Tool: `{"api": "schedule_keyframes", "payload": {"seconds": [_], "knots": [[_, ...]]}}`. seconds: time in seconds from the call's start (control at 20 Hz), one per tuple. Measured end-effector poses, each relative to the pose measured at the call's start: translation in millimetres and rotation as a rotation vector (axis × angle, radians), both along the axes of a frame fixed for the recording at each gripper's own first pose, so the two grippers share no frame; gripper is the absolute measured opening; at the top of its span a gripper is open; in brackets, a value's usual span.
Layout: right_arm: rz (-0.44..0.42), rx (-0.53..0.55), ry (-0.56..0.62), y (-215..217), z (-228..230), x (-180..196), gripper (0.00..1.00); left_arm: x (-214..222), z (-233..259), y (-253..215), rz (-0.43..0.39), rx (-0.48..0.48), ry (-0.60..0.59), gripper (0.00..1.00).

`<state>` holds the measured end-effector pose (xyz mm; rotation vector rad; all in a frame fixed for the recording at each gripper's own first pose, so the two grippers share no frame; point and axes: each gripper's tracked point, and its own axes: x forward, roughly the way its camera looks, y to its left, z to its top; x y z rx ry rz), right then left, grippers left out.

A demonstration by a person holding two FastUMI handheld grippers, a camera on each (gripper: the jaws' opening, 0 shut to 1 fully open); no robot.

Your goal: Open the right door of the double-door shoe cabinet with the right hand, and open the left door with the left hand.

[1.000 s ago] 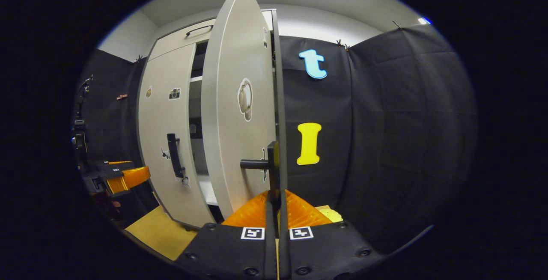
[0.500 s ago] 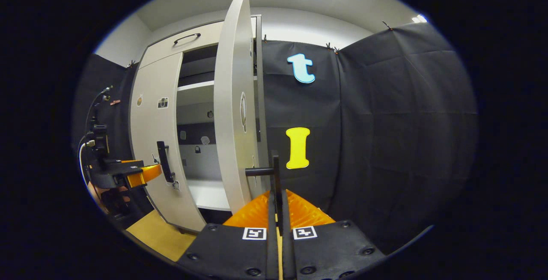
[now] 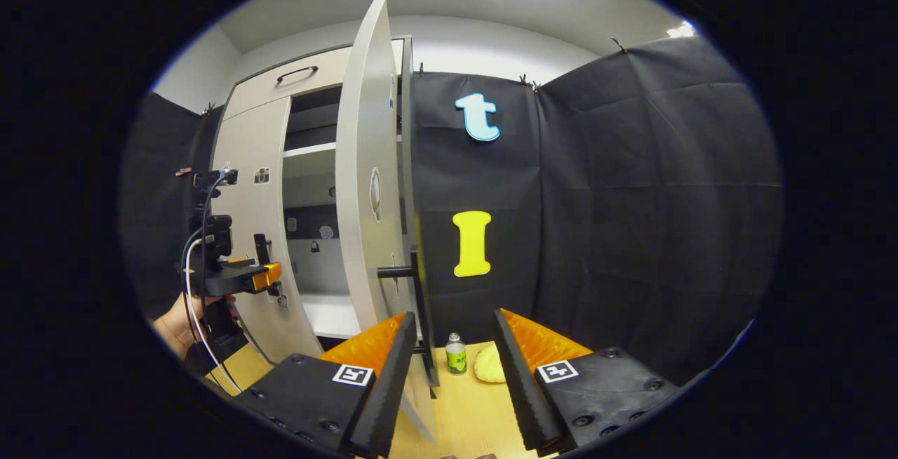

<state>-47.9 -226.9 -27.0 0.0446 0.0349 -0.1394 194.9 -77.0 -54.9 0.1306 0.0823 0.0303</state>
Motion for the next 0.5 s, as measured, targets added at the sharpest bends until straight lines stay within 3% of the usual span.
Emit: {"api": "schedule_keyframes", "payload": {"seconds": [0.15,0.2,0.25,0.3,0.45,0.5], "knots": [[-0.013,0.008,-0.013,-6.1,3.4,-5.7,0.7,6.0,-0.7,-6.0,-0.02,-0.008,0.008,0.63],[-0.016,0.007,-0.016,-6.3,4.9,-7.6,0.7,12.1,-2.0,-9.3,-0.015,-0.015,0.001,0.52],[-0.019,0.002,-0.02,-6.1,6.0,-10.3,0.7,8.2,-3.1,-12.1,-0.008,-0.025,0.011,0.51],[-0.023,-0.006,-0.024,-5.2,7.7,-13.4,0.7,7.3,-8.6,-12.6,0.001,-0.033,0.027,0.35],[-0.017,-0.038,-0.038,3.8,17.6,-20.5,0.7,7.2,-9.1,-13.2,-0.031,-0.072,0.038,0.33],[-0.013,-0.053,-0.045,7.6,22.1,-22.5,0.7,5.7,-9.7,-13.2,-0.04,-0.093,0.048,0.25]]}}
